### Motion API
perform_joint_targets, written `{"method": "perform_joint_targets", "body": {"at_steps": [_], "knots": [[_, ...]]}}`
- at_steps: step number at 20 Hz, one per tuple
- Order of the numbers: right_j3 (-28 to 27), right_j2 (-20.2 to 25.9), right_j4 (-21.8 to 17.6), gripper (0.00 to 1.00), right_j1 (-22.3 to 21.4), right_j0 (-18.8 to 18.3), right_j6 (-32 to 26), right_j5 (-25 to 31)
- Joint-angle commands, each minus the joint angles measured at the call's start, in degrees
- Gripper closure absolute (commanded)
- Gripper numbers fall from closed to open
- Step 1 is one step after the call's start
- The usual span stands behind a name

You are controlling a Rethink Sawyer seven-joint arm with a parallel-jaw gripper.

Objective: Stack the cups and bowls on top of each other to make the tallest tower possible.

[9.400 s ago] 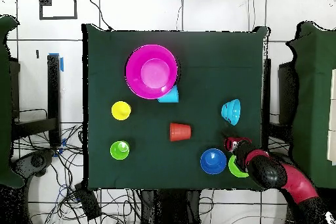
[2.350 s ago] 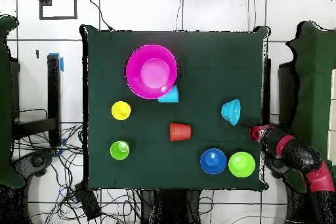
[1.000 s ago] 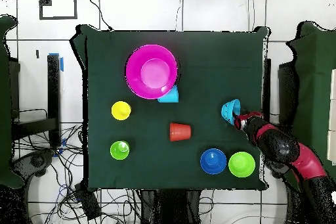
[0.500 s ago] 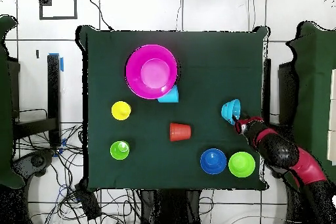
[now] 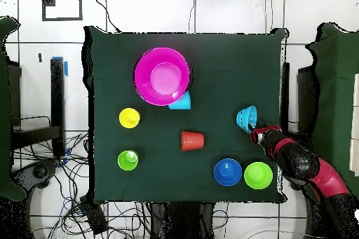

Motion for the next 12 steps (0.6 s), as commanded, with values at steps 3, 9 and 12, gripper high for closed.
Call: {"method": "perform_joint_targets", "body": {"at_steps": [3, 9, 12], "knots": [[0.51, -2.06, 1.78, 0.0, 2.32, 3.19, 4.52, -0.7], [0.45, -2.79, 2.08, 0.0, 2.22, 3.91, 4.11, -0.13], [1.97, -4.0, 0.79, 0.0, 0.63, 5.17, 6.37, -2.75]]}}
